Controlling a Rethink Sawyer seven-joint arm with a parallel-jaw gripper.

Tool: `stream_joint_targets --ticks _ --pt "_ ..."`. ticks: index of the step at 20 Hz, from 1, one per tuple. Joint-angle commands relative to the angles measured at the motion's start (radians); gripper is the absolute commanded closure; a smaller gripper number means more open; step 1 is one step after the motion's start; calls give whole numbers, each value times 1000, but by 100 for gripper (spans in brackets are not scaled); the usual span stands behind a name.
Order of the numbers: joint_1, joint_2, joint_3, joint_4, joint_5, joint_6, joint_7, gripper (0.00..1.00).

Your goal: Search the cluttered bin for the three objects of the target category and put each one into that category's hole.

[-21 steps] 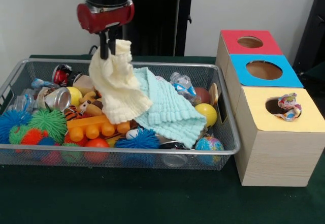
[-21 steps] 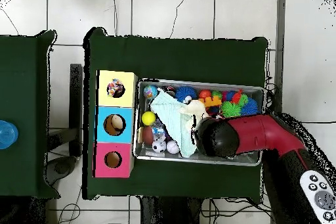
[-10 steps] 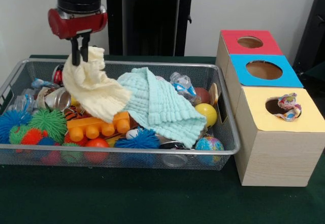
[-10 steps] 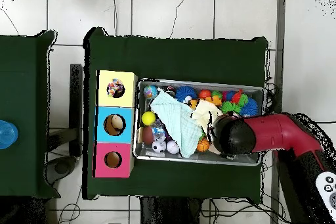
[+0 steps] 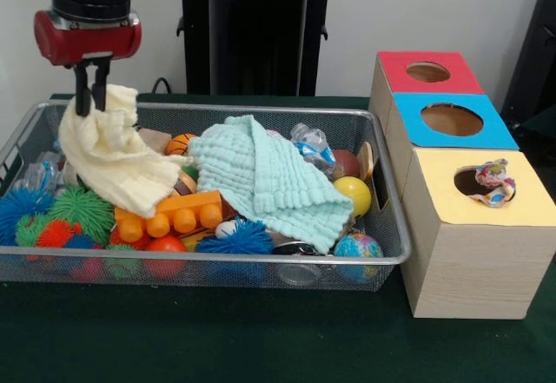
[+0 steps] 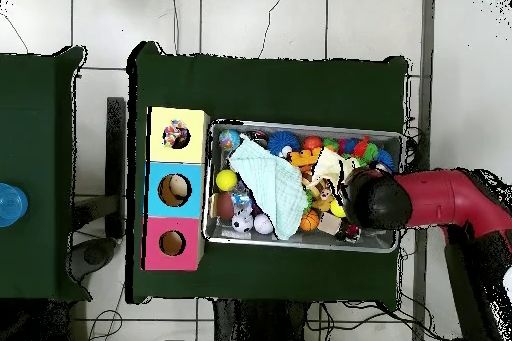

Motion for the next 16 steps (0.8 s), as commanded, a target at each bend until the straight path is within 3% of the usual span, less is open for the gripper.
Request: stream_joint_targets --ticks 1,6,7,12,16 --pt "-25 20 46 -61 -62 99 -342 100" --pt "-35 50 65 -53 -32 74 -310 100" --pt "-38 53 73 -49 -19 81 -306 0" --pt "-48 66 107 -23 20 54 -287 0" --pt "-16 30 95 13 43 77 -213 0"
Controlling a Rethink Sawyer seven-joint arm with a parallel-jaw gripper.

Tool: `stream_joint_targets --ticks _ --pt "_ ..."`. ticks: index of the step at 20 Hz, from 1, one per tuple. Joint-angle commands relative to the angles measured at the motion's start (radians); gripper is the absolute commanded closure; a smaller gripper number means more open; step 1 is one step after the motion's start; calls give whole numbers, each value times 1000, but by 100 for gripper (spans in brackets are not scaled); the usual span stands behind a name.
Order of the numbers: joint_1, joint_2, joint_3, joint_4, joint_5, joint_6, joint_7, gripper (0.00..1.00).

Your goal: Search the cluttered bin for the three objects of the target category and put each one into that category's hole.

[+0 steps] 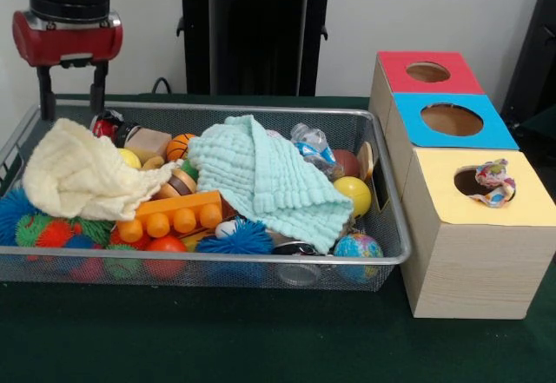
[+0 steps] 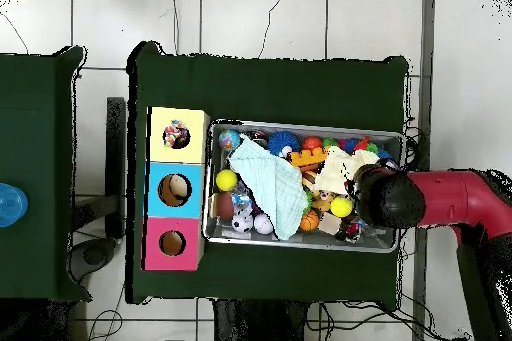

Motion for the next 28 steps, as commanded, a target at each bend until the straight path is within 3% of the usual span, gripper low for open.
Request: stream_joint_targets --ticks 1,5,8,15,21,28 --pt "24 -3 79 48 50 84 -193 0" --pt "49 -62 95 111 129 96 -108 0" --pt "75 -65 104 149 166 49 -40 0" --pt "190 -40 41 182 201 -80 150 0" --pt "288 38 -34 144 188 -193 240 0" --pt "365 106 -125 84 178 -268 248 0"
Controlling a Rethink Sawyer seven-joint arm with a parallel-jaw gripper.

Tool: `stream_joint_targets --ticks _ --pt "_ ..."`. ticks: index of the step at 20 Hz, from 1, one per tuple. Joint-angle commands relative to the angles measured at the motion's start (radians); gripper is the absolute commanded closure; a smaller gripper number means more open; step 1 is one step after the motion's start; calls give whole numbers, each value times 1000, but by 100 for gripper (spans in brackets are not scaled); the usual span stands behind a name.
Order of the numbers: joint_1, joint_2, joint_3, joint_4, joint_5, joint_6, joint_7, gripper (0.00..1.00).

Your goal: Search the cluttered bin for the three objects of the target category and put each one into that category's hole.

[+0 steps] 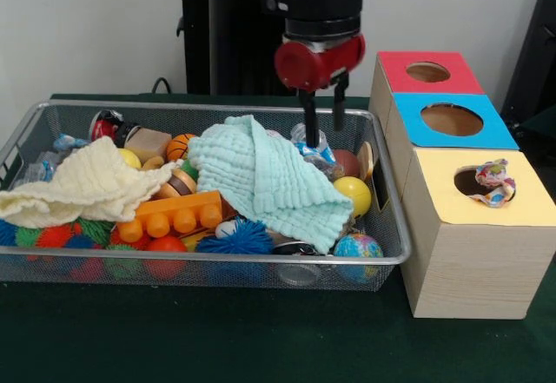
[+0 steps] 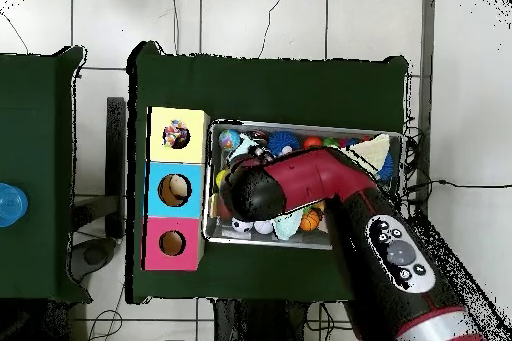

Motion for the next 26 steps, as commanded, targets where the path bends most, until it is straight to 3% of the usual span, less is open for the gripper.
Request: stream_joint_targets --ticks 1,18,26 --pt "25 76 -115 -21 -6 -49 235 0" --pt "-3 9 -186 21 23 -12 125 0" --pt "24 70 -221 -18 -9 -76 156 0"
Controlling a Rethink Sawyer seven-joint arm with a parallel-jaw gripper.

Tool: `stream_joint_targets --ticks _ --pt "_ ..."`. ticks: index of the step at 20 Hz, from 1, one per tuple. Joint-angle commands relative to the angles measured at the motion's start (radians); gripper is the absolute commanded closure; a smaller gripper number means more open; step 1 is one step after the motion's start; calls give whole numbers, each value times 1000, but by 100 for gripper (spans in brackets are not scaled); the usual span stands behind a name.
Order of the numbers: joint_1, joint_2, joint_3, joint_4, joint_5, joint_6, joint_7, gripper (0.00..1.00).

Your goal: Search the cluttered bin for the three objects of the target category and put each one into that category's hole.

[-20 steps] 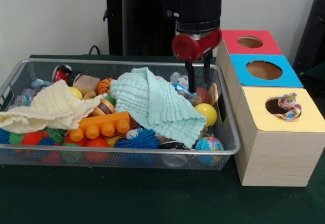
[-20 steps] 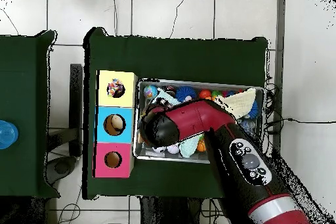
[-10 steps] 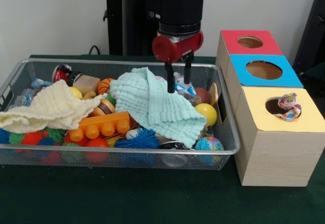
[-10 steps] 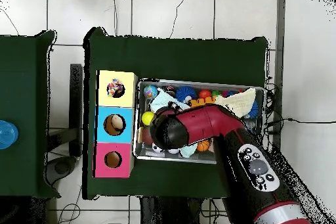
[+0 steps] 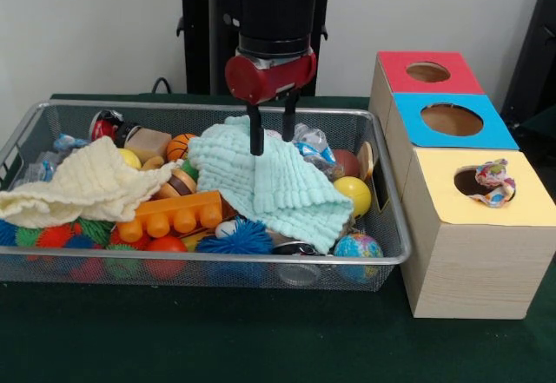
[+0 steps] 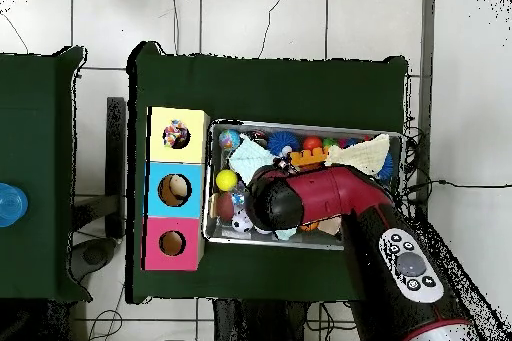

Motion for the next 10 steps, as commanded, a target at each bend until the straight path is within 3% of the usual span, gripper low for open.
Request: stream_joint_targets --ticks 1,10 --pt "6 54 -65 -19 -13 -39 158 0" --pt "32 122 -121 -29 -25 -123 192 0"
